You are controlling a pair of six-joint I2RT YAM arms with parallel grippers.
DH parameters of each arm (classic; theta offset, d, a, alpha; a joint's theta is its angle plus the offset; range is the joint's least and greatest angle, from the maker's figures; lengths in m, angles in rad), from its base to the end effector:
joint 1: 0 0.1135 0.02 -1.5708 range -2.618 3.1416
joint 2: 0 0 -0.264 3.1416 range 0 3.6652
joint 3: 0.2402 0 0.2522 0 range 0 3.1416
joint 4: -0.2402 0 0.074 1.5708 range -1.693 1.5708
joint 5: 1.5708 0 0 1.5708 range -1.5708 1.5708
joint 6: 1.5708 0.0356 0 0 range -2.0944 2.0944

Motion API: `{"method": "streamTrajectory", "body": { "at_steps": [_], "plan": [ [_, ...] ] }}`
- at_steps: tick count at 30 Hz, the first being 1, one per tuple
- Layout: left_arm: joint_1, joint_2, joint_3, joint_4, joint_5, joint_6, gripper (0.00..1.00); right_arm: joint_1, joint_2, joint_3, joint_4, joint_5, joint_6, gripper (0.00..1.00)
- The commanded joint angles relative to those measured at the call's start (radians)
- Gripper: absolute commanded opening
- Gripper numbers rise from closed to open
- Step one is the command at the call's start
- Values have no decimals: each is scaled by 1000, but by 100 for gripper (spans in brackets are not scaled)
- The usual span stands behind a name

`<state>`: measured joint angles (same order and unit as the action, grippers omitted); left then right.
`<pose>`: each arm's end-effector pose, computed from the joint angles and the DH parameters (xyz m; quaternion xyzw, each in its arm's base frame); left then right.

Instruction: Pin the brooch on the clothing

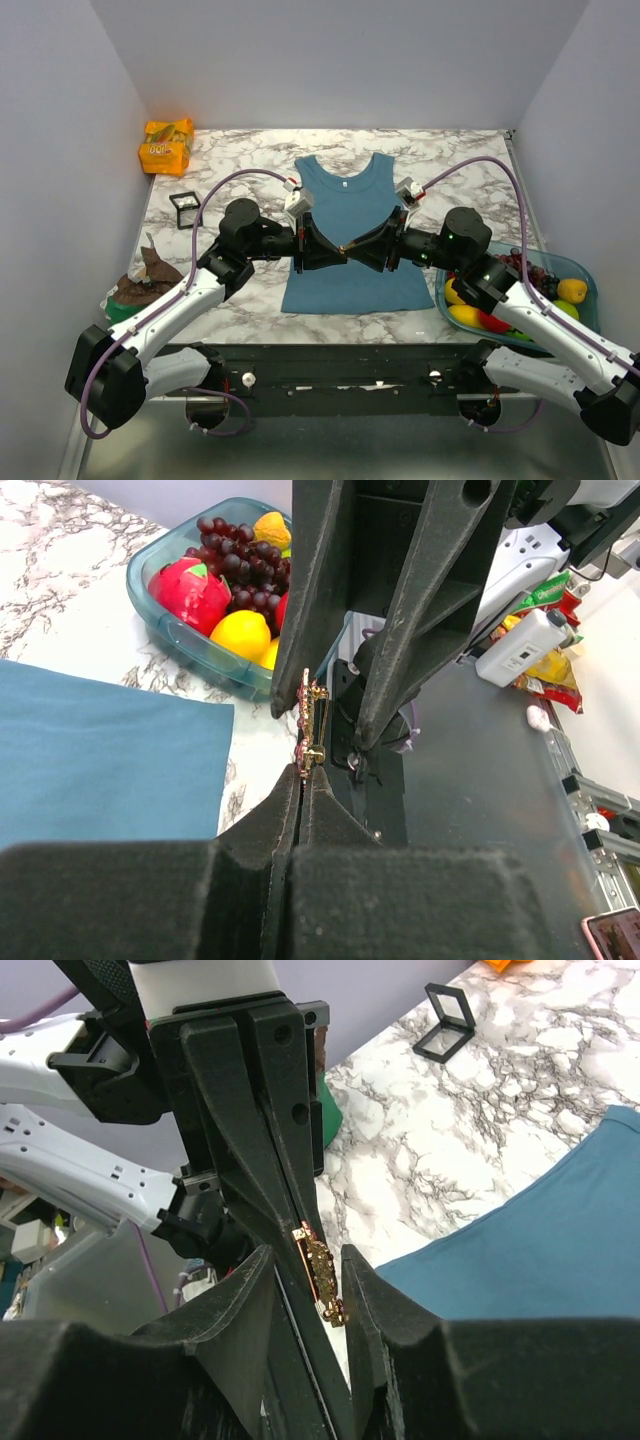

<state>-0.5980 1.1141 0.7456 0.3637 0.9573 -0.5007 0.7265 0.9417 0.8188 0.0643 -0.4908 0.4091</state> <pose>0.1887 -0.1638 0.3177 0.3551 0.6126 -0.6054 0.3635 0.1536 0.1589 0.3503 -0.2761 0.6705 0.5069 0.4661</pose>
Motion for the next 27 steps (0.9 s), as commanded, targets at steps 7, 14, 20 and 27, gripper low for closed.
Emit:
{"method": "streamTrajectory", "body": {
  "at_steps": [7,14,20,27],
  "plan": [
    [-3,-5,34,21,1,11,0,5,20,-18,-11,-5,-32,36],
    [-3,-2,35,18,3,16,0,5,19,-14,-12,-3,-33,31],
    [-3,0,44,0,11,31,0,5,35,-9,-34,26,-33,25],
    [-9,3,64,-68,6,80,0,5,71,13,-93,58,-41,20]
  ]
}}
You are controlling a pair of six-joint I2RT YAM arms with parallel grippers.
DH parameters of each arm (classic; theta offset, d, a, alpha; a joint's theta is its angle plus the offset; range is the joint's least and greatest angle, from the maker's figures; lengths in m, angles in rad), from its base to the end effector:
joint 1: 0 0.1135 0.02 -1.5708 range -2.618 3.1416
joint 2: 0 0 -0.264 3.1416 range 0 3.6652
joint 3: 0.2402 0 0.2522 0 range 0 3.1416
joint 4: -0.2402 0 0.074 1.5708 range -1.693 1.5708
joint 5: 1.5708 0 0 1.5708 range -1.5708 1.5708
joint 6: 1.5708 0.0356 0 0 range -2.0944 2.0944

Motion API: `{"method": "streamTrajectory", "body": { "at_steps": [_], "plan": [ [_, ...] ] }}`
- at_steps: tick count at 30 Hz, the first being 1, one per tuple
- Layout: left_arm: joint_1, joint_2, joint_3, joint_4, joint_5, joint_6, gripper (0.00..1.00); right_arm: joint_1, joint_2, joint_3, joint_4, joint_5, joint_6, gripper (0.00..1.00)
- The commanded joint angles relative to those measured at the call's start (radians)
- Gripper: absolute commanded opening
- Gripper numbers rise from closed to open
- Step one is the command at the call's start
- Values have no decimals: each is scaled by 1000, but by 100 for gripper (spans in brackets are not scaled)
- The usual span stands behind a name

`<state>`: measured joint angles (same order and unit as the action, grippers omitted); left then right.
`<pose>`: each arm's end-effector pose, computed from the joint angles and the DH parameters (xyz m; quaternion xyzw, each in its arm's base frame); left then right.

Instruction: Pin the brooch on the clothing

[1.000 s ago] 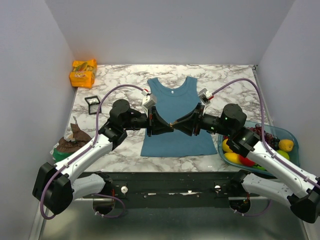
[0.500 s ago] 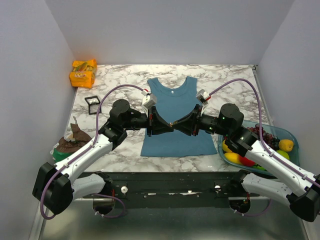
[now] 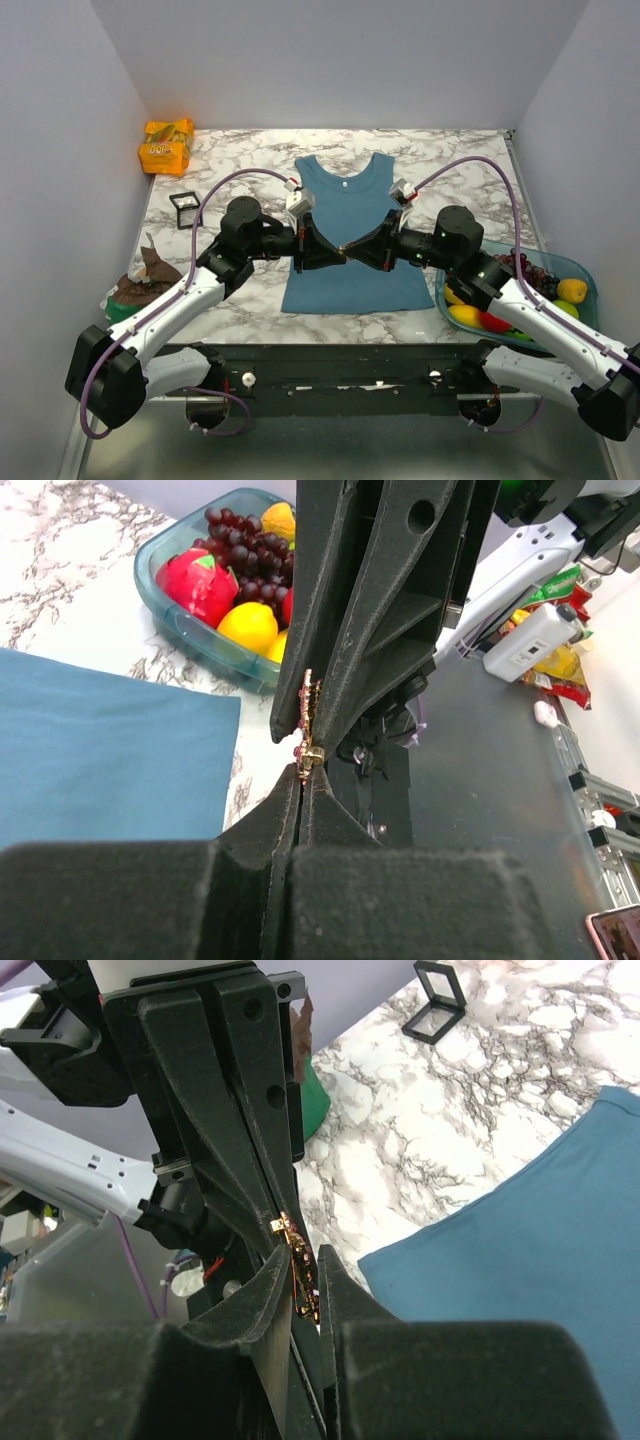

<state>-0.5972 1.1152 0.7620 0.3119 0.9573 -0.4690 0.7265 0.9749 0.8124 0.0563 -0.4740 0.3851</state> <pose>0.1894 -0.1640 0.3182 0.3593 0.6187 -0.5985 0.3604 0.1599 0.1638 0.3404 -0.2775 0.6857 0.4912 0.4599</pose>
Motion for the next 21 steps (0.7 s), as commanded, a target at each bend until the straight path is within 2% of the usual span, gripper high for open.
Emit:
{"method": "streamTrajectory", "body": {
  "at_steps": [1,11,21],
  "plan": [
    [-10,1,51,-26,6,55,0,5,42,24,-98,43,-23,20],
    [-12,8,63,-57,8,72,0,7,74,42,-179,55,-60,21],
    [-12,29,83,-119,-22,101,0,14,52,53,-253,40,-106,35]
  ]
}}
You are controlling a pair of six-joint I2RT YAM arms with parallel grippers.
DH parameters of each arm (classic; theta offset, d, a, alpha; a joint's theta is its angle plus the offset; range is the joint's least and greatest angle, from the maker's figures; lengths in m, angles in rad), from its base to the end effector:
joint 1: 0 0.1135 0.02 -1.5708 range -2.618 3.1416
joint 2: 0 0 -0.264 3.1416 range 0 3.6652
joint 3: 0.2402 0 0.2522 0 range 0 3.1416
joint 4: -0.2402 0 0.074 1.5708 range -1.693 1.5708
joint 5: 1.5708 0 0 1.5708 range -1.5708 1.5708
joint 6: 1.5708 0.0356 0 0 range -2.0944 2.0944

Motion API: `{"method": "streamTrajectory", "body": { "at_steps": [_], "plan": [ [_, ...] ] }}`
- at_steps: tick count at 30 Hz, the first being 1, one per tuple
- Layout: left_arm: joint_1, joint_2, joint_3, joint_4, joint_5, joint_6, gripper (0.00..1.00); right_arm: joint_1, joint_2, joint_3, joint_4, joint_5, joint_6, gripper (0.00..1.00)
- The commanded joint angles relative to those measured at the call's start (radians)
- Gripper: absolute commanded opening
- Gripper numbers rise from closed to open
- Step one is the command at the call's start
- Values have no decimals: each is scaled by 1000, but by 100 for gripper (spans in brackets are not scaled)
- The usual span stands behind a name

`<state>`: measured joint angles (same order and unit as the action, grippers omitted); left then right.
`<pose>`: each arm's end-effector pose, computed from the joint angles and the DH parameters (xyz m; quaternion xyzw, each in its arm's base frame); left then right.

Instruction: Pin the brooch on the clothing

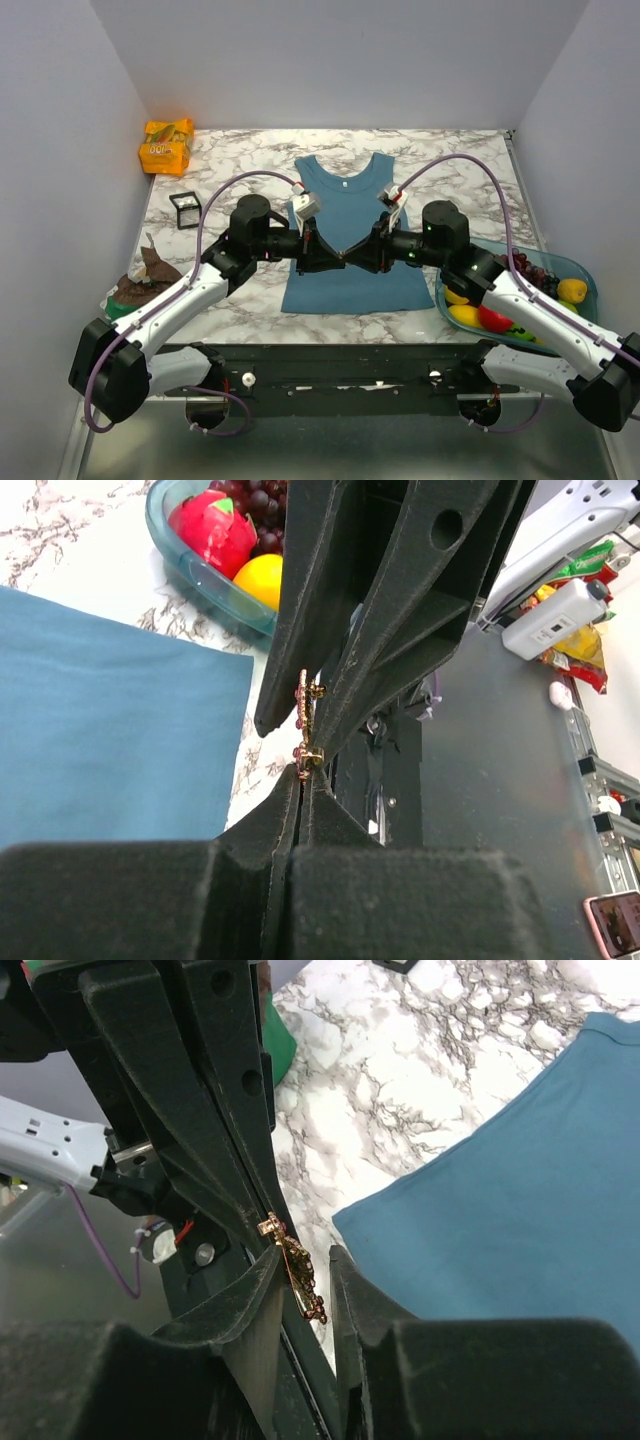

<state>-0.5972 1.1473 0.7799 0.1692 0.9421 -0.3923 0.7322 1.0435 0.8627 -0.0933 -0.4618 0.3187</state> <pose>0.1945 -0.1671 0.3035 0.3566 0.6563 -0.5771 0.3303 0.1685 0.1728 0.3280 -0.2945 0.7310 0.4527 0.4170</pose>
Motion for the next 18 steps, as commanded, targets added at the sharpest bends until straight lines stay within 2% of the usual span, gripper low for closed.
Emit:
{"method": "streamTrajectory", "body": {
  "at_steps": [1,6,9,12,18],
  "plan": [
    [-12,0,68,9,-18,27,0,7,-29,1,-103,22,-33,37],
    [-10,8,79,-25,-39,41,0,7,-123,39,-129,52,-18,57],
    [-12,9,82,-40,-57,53,0,7,-212,61,-141,95,-12,65],
    [-12,11,88,-60,-74,61,0,7,-292,68,-144,136,-9,70],
    [-12,12,96,-85,-104,66,0,7,-373,67,-216,267,-23,71]
  ]
}}
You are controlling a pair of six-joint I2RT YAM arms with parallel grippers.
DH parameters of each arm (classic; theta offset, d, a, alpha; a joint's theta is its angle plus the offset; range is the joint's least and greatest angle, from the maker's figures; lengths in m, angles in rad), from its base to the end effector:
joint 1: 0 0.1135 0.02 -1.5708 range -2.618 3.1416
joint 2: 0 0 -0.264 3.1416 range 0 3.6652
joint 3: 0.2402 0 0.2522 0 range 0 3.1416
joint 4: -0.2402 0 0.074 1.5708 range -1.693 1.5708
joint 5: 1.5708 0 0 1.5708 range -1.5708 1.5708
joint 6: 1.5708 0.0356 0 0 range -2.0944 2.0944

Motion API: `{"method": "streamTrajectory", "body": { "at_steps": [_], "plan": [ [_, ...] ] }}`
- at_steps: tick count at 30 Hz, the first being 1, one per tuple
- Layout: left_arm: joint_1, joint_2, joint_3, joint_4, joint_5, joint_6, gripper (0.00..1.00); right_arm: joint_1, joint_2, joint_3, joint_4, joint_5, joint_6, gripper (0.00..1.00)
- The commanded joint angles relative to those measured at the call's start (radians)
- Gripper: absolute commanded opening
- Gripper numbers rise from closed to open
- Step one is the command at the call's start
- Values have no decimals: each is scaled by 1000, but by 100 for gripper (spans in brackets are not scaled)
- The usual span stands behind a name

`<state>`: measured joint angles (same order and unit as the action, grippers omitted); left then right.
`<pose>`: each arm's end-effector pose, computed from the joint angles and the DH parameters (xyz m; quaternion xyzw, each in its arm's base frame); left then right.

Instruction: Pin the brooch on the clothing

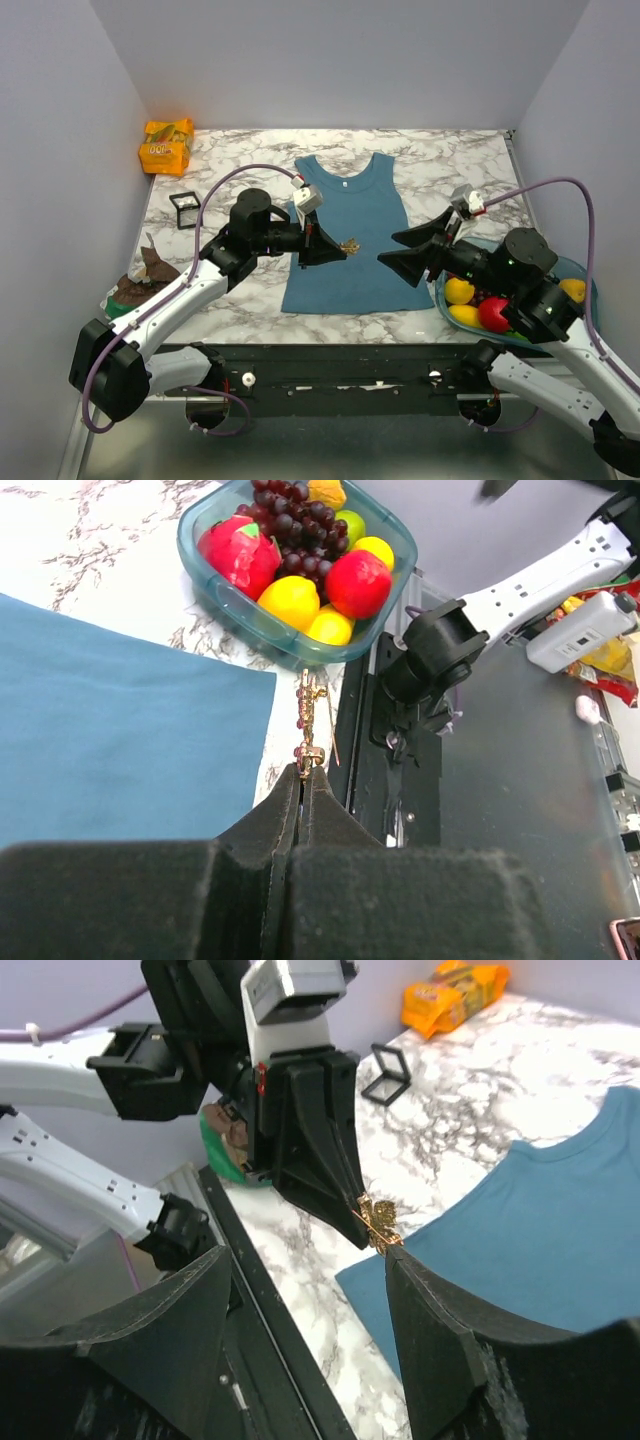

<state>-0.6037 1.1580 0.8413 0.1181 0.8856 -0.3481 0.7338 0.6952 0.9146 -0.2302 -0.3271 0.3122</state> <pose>0.1985 -0.1704 0.3170 0.3583 0.6588 -0.5569 0.3569 0.1045 0.1096 0.3933 -0.2587 0.6619 0.4469 0.5433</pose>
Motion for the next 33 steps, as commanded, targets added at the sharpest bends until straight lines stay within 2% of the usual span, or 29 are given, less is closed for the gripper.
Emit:
{"method": "streamTrajectory", "body": {
  "at_steps": [1,3,4,6,7,11,13,14,19,22,30,33],
  "plan": [
    [-5,0,44,-64,-88,40,0,6,-25,21,-108,152,-18,71],
    [-7,-7,64,-116,-157,78,0,6,-20,33,-139,215,-9,71],
    [-11,-14,82,-200,-250,101,0,6,-8,39,-167,232,13,71],
    [-21,-32,94,-256,-356,152,0,6,13,46,-169,223,25,71],
    [-25,-38,107,-302,-447,165,0,6,39,40,-156,217,37,70],
    [-30,-38,140,-394,-650,205,0,6,122,-28,-107,259,103,65],
    [-28,-26,157,-435,-706,224,0,7,168,-75,-84,310,139,62],
    [-24,-21,160,-443,-720,224,0,10,219,-92,-72,319,146,61],
    [106,8,153,-410,-602,161,0,75,383,-170,83,348,194,60],
    [151,14,159,-425,-629,170,0,128,504,-149,103,408,196,60],
    [151,26,170,-454,-675,193,0,254,768,-76,152,474,219,59],
    [151,26,173,-462,-668,193,0,318,848,-27,108,577,246,59]
  ]
}}
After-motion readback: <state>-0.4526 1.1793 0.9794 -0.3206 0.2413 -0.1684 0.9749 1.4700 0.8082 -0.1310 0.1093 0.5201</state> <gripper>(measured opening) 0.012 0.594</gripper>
